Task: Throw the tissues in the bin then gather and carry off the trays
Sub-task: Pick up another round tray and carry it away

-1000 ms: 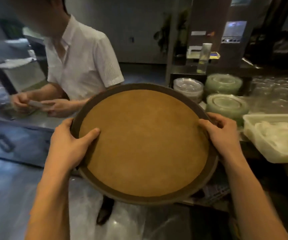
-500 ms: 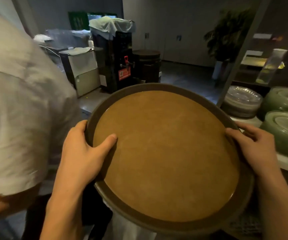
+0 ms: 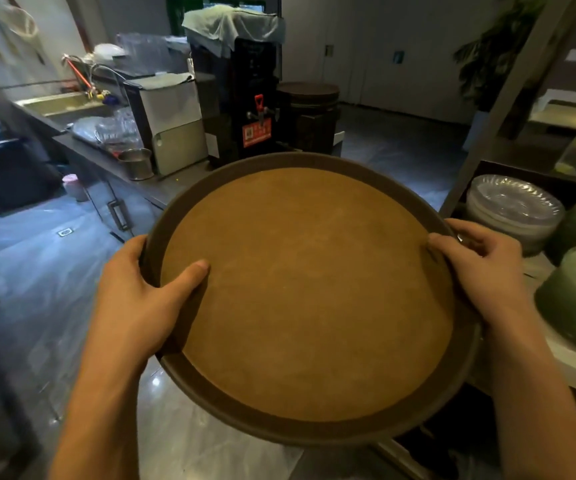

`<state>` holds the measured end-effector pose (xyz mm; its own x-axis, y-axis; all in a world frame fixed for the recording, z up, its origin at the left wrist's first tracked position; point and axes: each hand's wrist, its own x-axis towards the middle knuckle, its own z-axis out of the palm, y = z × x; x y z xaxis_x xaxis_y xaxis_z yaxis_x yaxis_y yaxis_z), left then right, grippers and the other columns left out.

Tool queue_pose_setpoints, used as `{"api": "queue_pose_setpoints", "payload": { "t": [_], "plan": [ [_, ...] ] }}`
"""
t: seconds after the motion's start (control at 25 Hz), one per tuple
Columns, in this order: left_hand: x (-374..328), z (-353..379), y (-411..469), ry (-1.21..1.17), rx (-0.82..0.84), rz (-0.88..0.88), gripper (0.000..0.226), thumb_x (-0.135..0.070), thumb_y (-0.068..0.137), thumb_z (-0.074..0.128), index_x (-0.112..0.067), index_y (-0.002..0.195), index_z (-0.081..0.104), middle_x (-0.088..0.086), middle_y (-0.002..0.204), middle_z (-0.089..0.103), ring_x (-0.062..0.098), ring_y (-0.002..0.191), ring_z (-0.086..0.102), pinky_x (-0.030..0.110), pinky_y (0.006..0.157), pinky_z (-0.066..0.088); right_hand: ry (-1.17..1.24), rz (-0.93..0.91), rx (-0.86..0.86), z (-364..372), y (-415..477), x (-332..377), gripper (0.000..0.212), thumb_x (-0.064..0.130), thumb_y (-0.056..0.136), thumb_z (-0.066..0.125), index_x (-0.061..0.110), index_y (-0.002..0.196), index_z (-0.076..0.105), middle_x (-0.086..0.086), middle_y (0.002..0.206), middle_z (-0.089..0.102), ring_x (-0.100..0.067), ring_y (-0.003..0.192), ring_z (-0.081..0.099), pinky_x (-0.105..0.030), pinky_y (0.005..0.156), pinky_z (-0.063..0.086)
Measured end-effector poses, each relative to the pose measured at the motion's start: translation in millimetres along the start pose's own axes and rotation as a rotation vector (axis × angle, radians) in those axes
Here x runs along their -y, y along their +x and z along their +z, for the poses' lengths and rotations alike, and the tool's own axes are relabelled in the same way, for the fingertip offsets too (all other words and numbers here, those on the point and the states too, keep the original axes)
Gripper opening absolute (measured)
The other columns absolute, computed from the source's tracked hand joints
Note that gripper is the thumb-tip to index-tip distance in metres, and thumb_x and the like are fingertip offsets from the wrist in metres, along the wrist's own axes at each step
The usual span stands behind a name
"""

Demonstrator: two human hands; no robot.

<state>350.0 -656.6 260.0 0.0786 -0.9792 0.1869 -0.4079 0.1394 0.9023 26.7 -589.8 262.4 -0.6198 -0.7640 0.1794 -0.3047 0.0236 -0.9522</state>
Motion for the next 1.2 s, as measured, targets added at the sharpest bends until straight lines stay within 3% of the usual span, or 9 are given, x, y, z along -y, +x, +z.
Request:
{"api": "queue_pose_setpoints", "payload": {
  "t": [0.12,0.28,0.44,0.6,0.84,1.0,1.2],
  "plan": [
    [1.1,16.9,24.4,0.003,-0.012,-0.026,0.073,-0.04,0.074,0.077,-0.018,0.138,0.048,0.006,0.128,0.058,0.029,0.11,0.059,0.054,0.091,0.052,-0.019,-0.013,0.019,12.1,34.3,-6.4,0.021,0.024,0.086,0.069,0.041,0.096,0.063,0.012,0.096,0.065,-0.011,0.095,0.062,-0.033,0.082,0.05],
    [12.1,35.2,84.6,0.004,-0.034,-0.03,0.068,-0.038,0.075,0.077,-0.018,0.134,0.05,-0.001,0.118,0.057,0.025,0.106,0.059,0.051,0.09,0.052,-0.057,-0.013,0.032,50.0,88.9,-10.3,0.026,0.024,0.085,0.071,0.035,0.107,0.064,0.01,0.095,0.065,-0.011,0.089,0.062,-0.034,0.08,0.051],
    [32.9,46.7,175.2,-0.022,-0.008,0.017,0.064,-0.033,0.076,0.078,-0.016,0.132,0.053,-0.004,0.112,0.055,0.02,0.099,0.057,0.037,0.082,0.048,-0.071,0.015,-0.02,102.5,137.3,-7.7,0.036,0.022,0.082,0.074,0.034,0.113,0.06,0.011,0.087,0.058,-0.004,0.078,0.056,-0.025,0.064,0.044],
    [40.6,58.2,277.6,-0.026,0.082,0.079,0.059,-0.031,0.078,0.077,-0.015,0.13,0.055,-0.004,0.11,0.057,0.016,0.095,0.056,0.021,0.068,0.042,-0.073,0.034,-0.069,153.4,188.1,7.1,0.032,0.02,0.081,0.074,0.036,0.105,0.06,0.01,0.088,0.056,-0.005,0.078,0.055,-0.025,0.064,0.043],
    [44.7,113.7,404.7,-0.013,0.195,0.14,0.06,-0.035,0.077,0.078,-0.016,0.129,0.055,-0.002,0.11,0.059,0.021,0.098,0.059,0.04,0.084,0.05,-0.084,0.064,-0.168,195.6,271.6,4.2,0.034,0.017,0.081,0.073,0.034,0.108,0.061,0.013,0.09,0.057,-0.003,0.081,0.057,-0.024,0.064,0.041],
    [41.6,180.8,474.5,0.003,0.263,0.158,0.062,-0.034,0.078,0.077,-0.015,0.131,0.052,-0.004,0.109,0.055,0.018,0.097,0.056,0.035,0.08,0.046,-0.093,0.099,-0.224,202.1,349.1,-24.7,0.041,0.017,0.081,0.074,0.028,0.118,0.061,0.014,0.093,0.056,-0.002,0.082,0.055,-0.025,0.065,0.041],
    [23.3,276.5,553.4,0.036,0.259,0.156,0.071,-0.038,0.077,0.075,-0.015,0.137,0.046,0.003,0.124,0.057,0.025,0.108,0.057,0.048,0.09,0.051,-0.043,0.111,-0.253,198.2,472.8,-64.1,0.048,0.018,0.078,0.076,0.023,0.124,0.062,0.012,0.093,0.057,-0.004,0.083,0.056,-0.03,0.068,0.046]
  ]
}}
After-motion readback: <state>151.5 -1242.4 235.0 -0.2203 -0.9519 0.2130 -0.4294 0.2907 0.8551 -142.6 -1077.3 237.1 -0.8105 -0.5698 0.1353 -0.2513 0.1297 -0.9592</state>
